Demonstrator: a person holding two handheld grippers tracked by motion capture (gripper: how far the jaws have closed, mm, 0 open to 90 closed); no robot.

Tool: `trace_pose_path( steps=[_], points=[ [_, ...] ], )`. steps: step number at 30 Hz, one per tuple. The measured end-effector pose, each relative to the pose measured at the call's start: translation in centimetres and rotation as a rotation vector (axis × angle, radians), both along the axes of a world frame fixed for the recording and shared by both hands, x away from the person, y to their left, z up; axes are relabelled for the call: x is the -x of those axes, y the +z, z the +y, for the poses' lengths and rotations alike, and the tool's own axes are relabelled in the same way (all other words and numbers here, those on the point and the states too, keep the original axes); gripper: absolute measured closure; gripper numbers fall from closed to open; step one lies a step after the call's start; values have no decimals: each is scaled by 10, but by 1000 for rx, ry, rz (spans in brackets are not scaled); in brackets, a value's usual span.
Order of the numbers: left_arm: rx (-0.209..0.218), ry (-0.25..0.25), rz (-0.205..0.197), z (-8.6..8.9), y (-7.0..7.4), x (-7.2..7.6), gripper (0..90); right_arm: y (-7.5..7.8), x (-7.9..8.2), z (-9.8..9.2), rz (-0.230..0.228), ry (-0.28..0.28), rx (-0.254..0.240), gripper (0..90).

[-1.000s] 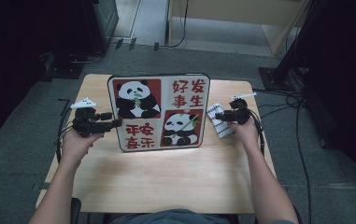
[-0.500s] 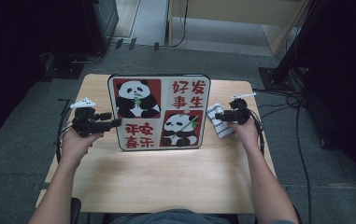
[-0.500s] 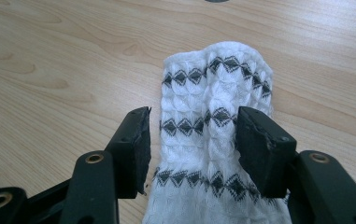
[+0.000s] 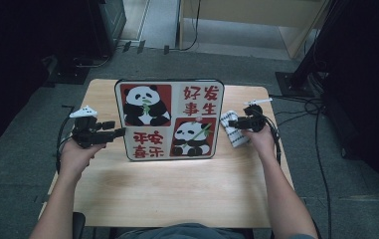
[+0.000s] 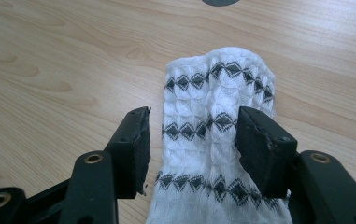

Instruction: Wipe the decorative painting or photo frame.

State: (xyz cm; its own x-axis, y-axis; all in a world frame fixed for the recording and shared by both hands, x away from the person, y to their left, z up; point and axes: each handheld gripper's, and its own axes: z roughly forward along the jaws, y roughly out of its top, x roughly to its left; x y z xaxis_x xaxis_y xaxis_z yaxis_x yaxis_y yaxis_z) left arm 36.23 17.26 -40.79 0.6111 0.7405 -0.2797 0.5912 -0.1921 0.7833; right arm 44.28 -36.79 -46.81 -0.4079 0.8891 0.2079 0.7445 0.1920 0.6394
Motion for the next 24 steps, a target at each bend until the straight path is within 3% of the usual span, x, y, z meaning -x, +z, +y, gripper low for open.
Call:
trace_pose_path(
  steps=[14, 24],
  points=[
    [-27, 46, 4, 19, -5, 1, 370, 2, 1, 0, -1, 9, -5, 450],
    [-42, 78, 30, 27, -13, -3, 371, 12, 16, -4, -14, 14, -27, 445]
  ],
)
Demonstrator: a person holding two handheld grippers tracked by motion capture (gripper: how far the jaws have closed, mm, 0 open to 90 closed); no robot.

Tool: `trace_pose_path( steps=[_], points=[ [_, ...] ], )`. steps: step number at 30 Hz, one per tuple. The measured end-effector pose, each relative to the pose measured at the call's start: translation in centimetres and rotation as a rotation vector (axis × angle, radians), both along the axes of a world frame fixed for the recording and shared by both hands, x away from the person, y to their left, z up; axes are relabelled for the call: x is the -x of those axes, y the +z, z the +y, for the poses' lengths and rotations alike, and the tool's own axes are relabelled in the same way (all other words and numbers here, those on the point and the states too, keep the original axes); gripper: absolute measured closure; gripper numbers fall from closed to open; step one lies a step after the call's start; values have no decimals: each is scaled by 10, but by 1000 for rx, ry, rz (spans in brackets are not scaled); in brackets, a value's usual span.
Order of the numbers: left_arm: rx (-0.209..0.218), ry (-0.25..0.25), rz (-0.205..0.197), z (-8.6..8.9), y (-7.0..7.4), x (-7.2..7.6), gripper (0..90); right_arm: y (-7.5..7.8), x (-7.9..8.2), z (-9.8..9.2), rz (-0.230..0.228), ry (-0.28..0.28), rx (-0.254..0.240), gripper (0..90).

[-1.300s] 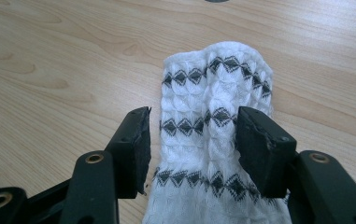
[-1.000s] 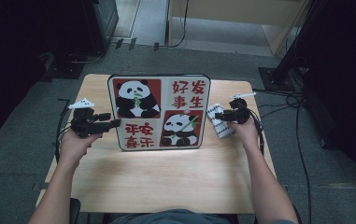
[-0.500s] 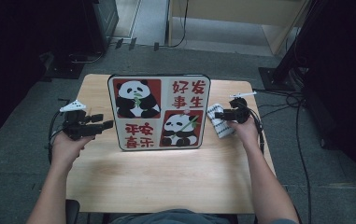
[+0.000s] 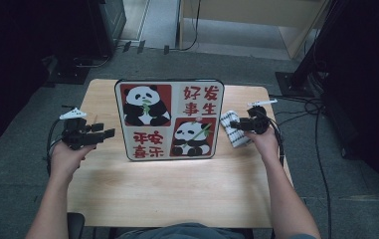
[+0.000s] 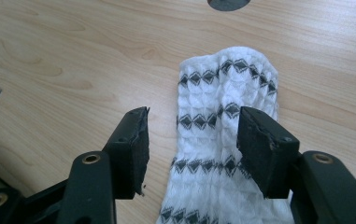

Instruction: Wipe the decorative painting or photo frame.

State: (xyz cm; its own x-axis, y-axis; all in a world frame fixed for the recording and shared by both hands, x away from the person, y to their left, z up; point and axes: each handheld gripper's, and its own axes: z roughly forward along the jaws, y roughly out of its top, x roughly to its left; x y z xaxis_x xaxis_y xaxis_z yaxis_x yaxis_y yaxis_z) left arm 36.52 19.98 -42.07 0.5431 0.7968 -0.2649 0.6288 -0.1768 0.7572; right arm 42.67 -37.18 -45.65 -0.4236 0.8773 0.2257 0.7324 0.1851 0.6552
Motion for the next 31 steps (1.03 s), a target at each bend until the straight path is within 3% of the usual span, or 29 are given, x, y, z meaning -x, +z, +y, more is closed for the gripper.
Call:
trace_pose_path(
  steps=[4, 18, 26, 31],
  points=[
    [-22, 2, 10, 1, -4, -2, 371, 1, 5, 2, 2, 14, 19, 441],
    [-70, 31, 70, 2, -15, -9, 369, 10, 22, 3, -17, 31, -5, 414],
    [-77, 49, 81, 5, -17, -10, 366, 8, 22, 1, -24, 19, -5, 413],
    [-70, 61, 45, 4, -14, -9, 362, 8, 22, 0, -29, 19, -7, 392]
  ],
)
